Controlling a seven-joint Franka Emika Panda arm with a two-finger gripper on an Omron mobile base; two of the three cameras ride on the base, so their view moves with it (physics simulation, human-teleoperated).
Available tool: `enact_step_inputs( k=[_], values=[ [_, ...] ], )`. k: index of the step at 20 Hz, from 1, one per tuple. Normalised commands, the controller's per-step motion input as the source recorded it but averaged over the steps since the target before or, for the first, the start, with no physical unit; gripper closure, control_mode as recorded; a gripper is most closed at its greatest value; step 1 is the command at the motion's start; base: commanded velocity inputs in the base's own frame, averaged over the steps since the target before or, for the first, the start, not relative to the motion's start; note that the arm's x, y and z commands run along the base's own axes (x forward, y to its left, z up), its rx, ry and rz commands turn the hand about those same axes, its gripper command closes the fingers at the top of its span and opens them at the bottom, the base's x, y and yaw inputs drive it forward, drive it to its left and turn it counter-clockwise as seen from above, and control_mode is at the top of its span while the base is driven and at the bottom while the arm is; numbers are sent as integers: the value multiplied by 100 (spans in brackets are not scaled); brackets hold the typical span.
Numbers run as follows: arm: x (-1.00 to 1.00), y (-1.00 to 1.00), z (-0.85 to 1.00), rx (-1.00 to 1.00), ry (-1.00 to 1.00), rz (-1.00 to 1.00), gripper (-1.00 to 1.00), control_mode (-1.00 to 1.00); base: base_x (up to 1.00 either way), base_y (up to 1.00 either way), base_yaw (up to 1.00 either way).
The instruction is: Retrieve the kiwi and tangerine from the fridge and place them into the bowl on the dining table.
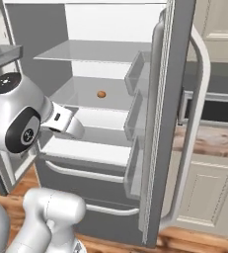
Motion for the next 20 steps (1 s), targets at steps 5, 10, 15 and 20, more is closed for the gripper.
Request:
enact_step_inputs(
  k=[5, 10, 15, 20],
  values=[
    [0, 0, 0, 0, 0, 0, -100, 100, 36, 34, -1],
    [0, 0, 0, 0, 0, 0, -100, 100, 41, 11, 0],
    [0, 0, 0, 0, 0, 0, -100, 100, 57, 0, 0],
    [0, 0, 0, 0, 0, 0, -100, 100, 61, 0, 0]
  ],
)
